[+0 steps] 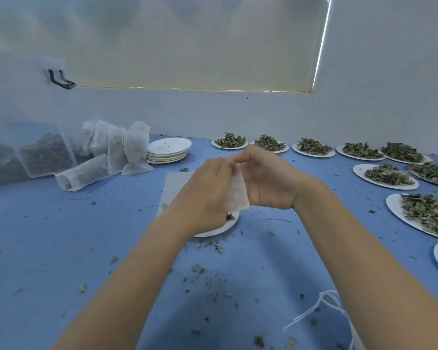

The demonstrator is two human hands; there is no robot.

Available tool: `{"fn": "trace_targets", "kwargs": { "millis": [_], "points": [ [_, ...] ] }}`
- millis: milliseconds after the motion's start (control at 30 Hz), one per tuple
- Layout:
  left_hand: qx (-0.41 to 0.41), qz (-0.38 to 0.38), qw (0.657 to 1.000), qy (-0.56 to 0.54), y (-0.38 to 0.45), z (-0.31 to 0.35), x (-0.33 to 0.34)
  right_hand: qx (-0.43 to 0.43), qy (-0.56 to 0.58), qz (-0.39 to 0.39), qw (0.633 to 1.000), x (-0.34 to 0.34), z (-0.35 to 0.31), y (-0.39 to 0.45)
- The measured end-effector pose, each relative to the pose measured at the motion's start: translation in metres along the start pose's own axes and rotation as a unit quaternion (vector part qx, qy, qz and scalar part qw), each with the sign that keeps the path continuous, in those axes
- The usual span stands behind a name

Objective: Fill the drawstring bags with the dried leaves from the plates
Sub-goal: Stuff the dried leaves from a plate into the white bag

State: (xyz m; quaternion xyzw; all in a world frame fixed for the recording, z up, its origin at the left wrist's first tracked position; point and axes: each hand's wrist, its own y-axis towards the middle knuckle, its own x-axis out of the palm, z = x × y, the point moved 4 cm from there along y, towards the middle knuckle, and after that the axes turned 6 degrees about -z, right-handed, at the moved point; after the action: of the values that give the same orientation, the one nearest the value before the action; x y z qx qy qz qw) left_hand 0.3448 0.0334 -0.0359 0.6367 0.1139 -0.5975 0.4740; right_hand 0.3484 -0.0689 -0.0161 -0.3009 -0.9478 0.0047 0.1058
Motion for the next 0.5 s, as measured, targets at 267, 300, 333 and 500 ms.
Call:
{"fn": "trace_targets", "kwargs": {
  "millis": [267,300,333,500],
  "points": [
    [-0.119,0.055,0.991,0.028,-0.038,-0.054,-0.029,-0.011,-0.197,0.093,0.976,0.001,-0.007,0.042],
    [-0.142,0.060,0.988,0.033,-0.044,-0.062,-0.031,-0.020,-0.239,0.128,0.962,-0.004,-0.007,0.043],
    [-0.162,0.057,0.985,0.035,-0.049,-0.070,-0.032,-0.021,-0.283,0.165,0.944,-0.010,-0.006,0.043],
    [-0.212,0.008,0.977,-0.006,-0.059,-0.104,-0.024,0.068,-0.529,0.283,0.797,-0.042,0.017,0.049]
  ]
}}
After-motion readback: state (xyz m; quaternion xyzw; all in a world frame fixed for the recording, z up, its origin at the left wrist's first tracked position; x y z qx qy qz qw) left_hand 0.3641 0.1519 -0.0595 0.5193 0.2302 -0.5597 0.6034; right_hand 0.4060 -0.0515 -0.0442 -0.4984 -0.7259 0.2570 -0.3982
